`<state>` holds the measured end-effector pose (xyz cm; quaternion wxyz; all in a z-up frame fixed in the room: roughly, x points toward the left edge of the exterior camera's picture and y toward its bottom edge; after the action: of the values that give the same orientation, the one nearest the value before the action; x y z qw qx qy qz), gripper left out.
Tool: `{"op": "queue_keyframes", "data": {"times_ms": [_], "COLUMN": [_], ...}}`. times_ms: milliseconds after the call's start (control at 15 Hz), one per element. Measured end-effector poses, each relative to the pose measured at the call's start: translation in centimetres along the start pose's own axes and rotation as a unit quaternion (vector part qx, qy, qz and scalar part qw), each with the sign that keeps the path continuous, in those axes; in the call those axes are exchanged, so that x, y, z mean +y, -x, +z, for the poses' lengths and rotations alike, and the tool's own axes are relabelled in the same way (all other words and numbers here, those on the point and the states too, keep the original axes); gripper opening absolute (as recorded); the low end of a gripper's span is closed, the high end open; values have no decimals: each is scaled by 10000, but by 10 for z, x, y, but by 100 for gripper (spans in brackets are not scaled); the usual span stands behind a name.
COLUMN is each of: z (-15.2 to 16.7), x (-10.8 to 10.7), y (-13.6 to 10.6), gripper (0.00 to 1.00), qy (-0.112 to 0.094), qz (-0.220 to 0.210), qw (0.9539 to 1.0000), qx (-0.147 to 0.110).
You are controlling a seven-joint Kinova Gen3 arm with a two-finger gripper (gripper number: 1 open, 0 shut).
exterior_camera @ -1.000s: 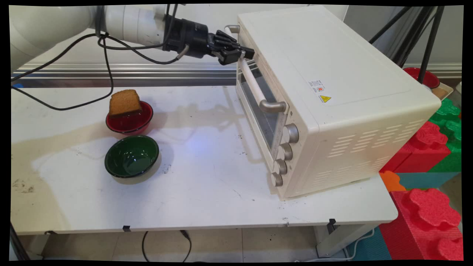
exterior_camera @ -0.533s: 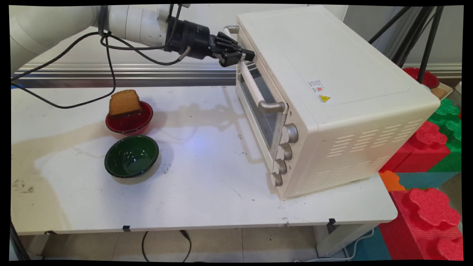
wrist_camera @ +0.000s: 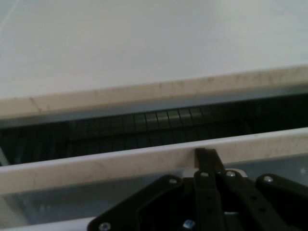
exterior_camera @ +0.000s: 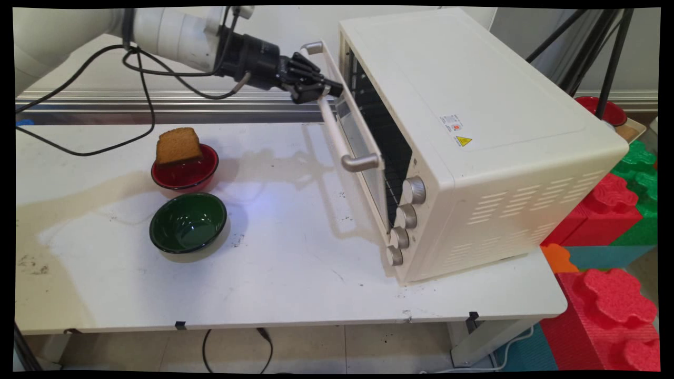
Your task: Open the oven
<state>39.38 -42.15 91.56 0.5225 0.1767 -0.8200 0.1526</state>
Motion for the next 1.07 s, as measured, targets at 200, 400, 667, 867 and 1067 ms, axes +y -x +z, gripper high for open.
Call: {"op": "queue_keyframes", "data": {"times_ms": [200, 400, 667, 867, 1067], "z": [-13, -29, -45, -55, -62], "x": [1, 5, 9, 13, 17], "y": [7, 19, 37, 56, 79], "gripper": [0, 0, 0, 0, 0], "qy": [78, 132, 183, 193, 176], "qz": [72, 111, 119, 101, 55], "qw": [9999, 9994, 9983, 9970, 9953], "qx": [-132, -298, -536, -740, -954]}}
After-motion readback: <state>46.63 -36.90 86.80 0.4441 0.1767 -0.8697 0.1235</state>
